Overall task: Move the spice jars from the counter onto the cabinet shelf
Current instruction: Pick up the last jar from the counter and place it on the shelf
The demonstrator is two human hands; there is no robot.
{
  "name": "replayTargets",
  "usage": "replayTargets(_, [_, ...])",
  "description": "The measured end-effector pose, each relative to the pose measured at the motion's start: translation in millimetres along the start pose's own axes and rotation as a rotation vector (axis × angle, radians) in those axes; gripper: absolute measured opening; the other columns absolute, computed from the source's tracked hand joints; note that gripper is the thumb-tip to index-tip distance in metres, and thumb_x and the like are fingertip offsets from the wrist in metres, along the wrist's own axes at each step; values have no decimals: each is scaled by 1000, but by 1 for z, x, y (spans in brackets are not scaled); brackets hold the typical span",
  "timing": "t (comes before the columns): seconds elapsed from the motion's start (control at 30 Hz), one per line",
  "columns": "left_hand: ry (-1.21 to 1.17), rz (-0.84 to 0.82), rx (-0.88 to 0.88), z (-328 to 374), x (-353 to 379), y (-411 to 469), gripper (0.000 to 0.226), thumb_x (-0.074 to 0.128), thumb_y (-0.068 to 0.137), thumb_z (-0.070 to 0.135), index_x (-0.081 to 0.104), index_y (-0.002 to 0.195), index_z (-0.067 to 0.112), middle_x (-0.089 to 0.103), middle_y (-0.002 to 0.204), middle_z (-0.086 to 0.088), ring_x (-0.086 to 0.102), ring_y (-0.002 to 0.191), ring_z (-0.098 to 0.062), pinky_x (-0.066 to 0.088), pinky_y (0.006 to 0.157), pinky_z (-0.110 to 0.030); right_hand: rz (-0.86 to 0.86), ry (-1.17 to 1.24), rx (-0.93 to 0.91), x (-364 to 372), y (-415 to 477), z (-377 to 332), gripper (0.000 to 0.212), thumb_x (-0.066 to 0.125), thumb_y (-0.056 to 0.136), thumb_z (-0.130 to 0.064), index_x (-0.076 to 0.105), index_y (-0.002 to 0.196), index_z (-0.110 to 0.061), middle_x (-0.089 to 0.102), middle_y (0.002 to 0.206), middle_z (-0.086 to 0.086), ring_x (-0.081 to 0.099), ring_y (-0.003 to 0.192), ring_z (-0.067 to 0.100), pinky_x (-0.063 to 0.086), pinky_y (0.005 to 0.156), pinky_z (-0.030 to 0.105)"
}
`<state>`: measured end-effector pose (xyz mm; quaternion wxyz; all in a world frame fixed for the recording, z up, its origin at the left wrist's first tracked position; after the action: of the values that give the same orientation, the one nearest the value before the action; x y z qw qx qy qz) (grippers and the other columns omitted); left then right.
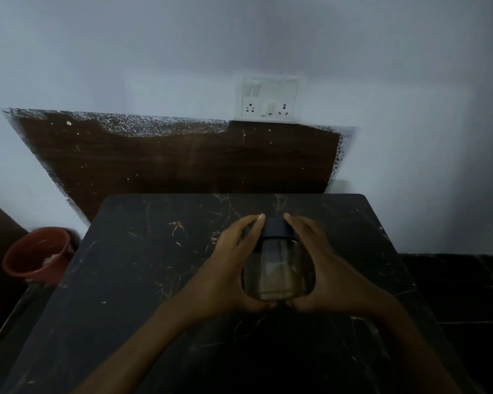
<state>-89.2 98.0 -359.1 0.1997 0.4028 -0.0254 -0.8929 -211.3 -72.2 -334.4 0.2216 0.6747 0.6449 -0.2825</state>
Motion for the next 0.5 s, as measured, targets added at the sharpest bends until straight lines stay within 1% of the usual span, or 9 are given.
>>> replayTargets(0.07, [-72, 41, -1, 0, -1, -2, 124, 82, 59, 45, -5, 146, 40, 4, 149, 17, 13, 139, -3, 32, 109, -22, 0, 54, 12, -2, -2, 2, 128, 86, 56, -33, -15, 129, -62, -10, 128, -49, 18, 124, -7, 27, 90, 7])
replayTargets(0.13, [-166, 79, -13, 1, -3, -6, 121, 82, 59, 43, -2, 146, 41, 9, 147, 16, 18, 139, -5, 37, 108, -24, -27, 106, 25, -4, -5, 5, 131, 86, 54, -36, -16, 132, -60, -13, 133, -47, 16, 125, -11, 23, 92, 7])
replayTargets(0.2, [-224, 97, -26, 3, -4, -8, 121, 84, 59, 40, 0, 147, 40, 11, 147, 18, 19, 139, -5, 37, 107, -23, -46, 142, 33, -3, -4, 6, 130, 86, 54, -34, -15, 133, -60, -7, 138, -43, 18, 129, -7, 25, 95, 7])
replayTargets(0.23, [-241, 93, -30, 4, -5, -9, 121, 84, 60, 40, 0, 147, 39, 10, 147, 18, 18, 139, -5, 37, 107, -24, -38, 159, 38, -3, -3, 5, 128, 86, 55, -33, -12, 133, -61, -3, 137, -43, 22, 129, -7, 28, 95, 7])
replayTargets(0.3, [-242, 64, -36, 4, -6, -9, 125, 85, 59, 40, -4, 148, 39, 4, 150, 18, 13, 141, -5, 35, 110, -28, -19, 172, 41, -2, -2, 4, 127, 87, 56, -27, -8, 133, -62, 3, 134, -45, 25, 123, -15, 34, 91, 5])
replayTargets(0.33, [-227, 45, -40, 5, -7, -9, 128, 85, 59, 41, -7, 147, 39, -2, 152, 18, 9, 142, -4, 33, 112, -31, -12, 160, 37, -1, -1, 4, 127, 87, 57, -24, -7, 135, -59, 3, 134, -44, 25, 121, -18, 36, 89, 4])
replayTargets(0.4, [-170, 22, -37, 5, -8, -8, 130, 85, 58, 46, -9, 147, 38, -10, 153, 19, 1, 143, -4, 27, 113, -35, -6, 115, 26, 1, 0, 4, 127, 87, 58, -23, -8, 137, -53, 1, 135, -43, 20, 118, -24, 34, 88, 2])
replayTargets(0.43, [-137, 19, -29, 6, -7, -7, 129, 84, 57, 48, -9, 147, 38, -9, 153, 20, 1, 143, -4, 27, 114, -36, -6, 97, 19, 2, 0, 3, 126, 86, 59, -23, -9, 136, -54, -1, 133, -44, 17, 117, -27, 32, 88, 0])
replayTargets(0.5, [-110, 32, -26, 7, -7, -6, 127, 84, 57, 49, -3, 148, 37, 1, 152, 19, 9, 142, -5, 30, 113, -35, -12, 86, 9, 2, 0, 2, 126, 86, 59, -26, -11, 133, -57, -4, 132, -45, 14, 116, -29, 30, 90, 2])
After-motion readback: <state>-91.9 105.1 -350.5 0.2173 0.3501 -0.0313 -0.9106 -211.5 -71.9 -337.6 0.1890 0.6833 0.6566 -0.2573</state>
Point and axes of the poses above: each hand's wrist, its own y-axis towards the middle knuckle, its own x-axis out of the palm, z = x × y, the point moved 1 cm from there along y, towards the middle knuckle
